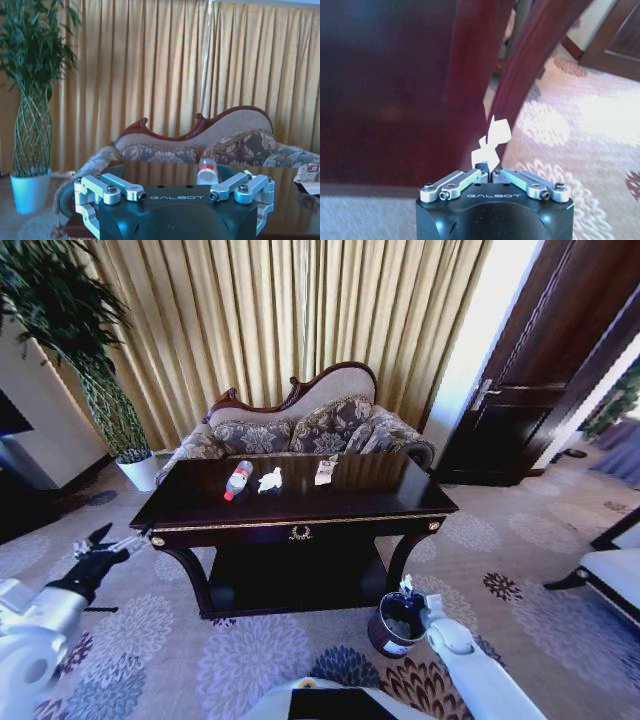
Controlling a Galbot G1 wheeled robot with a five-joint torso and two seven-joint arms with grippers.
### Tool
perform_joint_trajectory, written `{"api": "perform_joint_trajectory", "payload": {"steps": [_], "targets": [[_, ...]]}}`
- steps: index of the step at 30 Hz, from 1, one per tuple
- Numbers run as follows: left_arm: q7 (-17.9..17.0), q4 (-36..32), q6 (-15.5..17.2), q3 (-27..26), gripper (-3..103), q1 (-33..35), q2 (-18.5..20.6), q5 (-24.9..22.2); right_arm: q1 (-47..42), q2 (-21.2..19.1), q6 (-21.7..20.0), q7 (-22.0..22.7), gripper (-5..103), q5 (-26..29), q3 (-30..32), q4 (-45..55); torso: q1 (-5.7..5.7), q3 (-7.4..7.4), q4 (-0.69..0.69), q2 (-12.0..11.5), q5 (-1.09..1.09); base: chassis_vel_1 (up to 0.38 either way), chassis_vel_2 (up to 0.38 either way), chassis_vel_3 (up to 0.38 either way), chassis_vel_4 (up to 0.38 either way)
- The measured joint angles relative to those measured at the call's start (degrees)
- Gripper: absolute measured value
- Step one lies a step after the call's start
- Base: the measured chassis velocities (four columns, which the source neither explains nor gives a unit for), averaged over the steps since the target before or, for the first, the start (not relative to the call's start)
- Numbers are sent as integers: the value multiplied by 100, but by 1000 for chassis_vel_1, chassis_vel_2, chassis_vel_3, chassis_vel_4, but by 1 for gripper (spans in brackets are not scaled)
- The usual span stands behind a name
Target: Move to the front of the table and place the trash on the table into the trash bin.
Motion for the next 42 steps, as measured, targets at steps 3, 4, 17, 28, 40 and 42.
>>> {"api": "perform_joint_trajectory", "payload": {"steps": [3,4,17,28,40,42], "targets": [[246,-48,-98,-176,100,49,69,451,6,93,0,-2,0,-244,14,-250,0,0,0,0,-1,0,0,0,0],[246,-48,-98,-176,100,49,69,451,6,93,0,-2,0,-244,14,-250,0,0,0,0,-1,0,0,0,0],[637,146,-518,-246,100,97,87,1218,-102,188,26,-118,14,-483,-11,13,0,0,1,0,-1,0,0,0,0],[771,162,-560,-229,100,166,54,1031,-153,155,74,-150,51,-526,48,16,0,0,0,0,-1,0,0,0,0],[808,137,-593,-275,100,224,71,1012,-143,189,87,-144,95,-515,131,10,0,0,1,0,0,0,0,0,0],[819,136,-603,-285,100,238,73,1008,-150,196,88,-143,98,-513,145,19,-1,0,1,0,0,0,0,0,0]]}}
